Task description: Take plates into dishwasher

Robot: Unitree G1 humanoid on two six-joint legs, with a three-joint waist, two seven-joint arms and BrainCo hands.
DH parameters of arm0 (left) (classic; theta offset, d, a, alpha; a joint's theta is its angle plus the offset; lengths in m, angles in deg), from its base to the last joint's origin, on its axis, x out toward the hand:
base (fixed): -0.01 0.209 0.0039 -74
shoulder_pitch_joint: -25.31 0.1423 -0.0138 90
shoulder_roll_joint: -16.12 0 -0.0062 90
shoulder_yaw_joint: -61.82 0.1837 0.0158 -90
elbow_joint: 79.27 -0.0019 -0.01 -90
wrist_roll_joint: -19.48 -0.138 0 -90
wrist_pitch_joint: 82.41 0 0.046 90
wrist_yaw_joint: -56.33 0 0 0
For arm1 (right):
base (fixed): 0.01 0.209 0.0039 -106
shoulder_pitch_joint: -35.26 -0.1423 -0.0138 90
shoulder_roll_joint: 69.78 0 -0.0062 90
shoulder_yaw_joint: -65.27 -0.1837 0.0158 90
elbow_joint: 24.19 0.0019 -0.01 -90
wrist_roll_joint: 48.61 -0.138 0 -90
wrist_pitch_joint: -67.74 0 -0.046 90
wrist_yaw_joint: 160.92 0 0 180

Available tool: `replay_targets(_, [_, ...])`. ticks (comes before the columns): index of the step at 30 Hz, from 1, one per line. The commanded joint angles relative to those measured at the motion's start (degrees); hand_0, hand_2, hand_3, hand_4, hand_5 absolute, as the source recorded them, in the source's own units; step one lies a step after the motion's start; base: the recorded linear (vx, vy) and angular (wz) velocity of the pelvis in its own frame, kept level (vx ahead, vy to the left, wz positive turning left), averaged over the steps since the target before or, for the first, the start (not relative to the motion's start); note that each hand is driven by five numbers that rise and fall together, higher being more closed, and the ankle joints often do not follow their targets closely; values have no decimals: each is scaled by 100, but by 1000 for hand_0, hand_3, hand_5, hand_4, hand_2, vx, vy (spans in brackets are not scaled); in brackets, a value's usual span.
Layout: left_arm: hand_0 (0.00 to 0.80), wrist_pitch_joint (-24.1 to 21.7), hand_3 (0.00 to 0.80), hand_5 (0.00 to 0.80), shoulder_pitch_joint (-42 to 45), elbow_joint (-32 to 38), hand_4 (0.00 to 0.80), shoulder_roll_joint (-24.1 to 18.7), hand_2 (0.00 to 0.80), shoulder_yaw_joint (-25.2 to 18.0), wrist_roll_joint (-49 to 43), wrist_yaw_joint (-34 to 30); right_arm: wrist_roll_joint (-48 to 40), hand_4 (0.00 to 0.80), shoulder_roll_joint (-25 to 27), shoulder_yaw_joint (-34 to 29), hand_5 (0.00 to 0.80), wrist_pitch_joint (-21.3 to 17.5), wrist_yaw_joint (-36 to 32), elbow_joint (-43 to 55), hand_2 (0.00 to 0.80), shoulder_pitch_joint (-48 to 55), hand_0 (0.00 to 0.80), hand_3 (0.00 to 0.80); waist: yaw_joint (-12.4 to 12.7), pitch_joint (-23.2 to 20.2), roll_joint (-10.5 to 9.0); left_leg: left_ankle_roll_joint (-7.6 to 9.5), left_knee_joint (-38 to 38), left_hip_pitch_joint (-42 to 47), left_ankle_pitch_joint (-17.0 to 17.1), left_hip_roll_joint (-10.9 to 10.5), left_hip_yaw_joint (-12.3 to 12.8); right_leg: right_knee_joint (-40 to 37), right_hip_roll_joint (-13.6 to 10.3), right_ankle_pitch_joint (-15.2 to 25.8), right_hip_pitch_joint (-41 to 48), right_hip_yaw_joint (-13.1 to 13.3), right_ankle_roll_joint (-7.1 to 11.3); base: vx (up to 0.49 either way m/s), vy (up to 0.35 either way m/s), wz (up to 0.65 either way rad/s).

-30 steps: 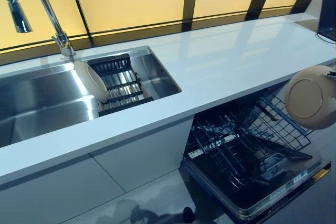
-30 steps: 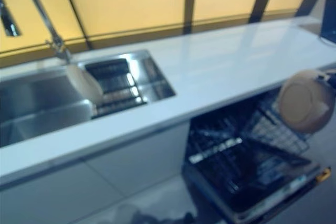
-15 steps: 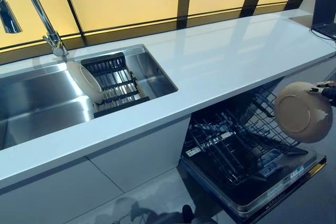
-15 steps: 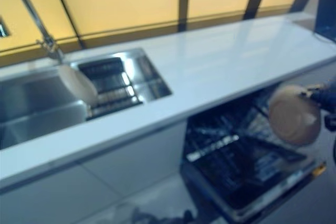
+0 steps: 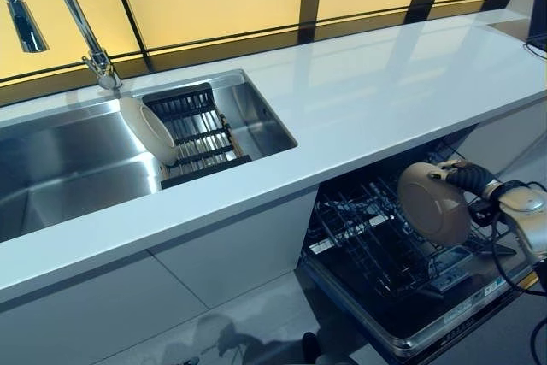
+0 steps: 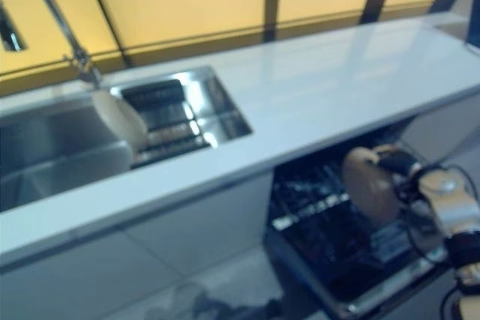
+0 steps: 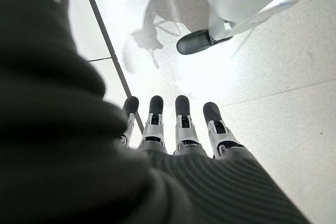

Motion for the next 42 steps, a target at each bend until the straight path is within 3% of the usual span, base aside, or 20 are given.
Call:
replay_targets(1, [0,19,0,0,-232,-124,0,-225,0,120,-72,94,290,800,-305,130,800,-356,298,-257,800,-436,800,800,135,0,-336,187,-11,-13,-130,-48,-414,17,-383,-54,170,-308,310,0,0,0])
replay_targets(27, [0,-22,0,0,-441,-68,0,-187,0,263,30,91,1297,800,-1276,833,800,-675,474,-1614,800,-353,800,800,318,151,-126,201,-11,-151,-101,-108,-562,17,-477,-48,74,-431,300,-9,2,3])
replay_targets(42, [0,-33,0,0,-542,-130,0,-182,0,343,-26,49,1548,800,-1441,865,800,-787,540,-2480,800,-424,800,800,395,166,-52,198,-11,-184,-88,-125,-631,17,-508,-57,61,-468,291,0,-1,0])
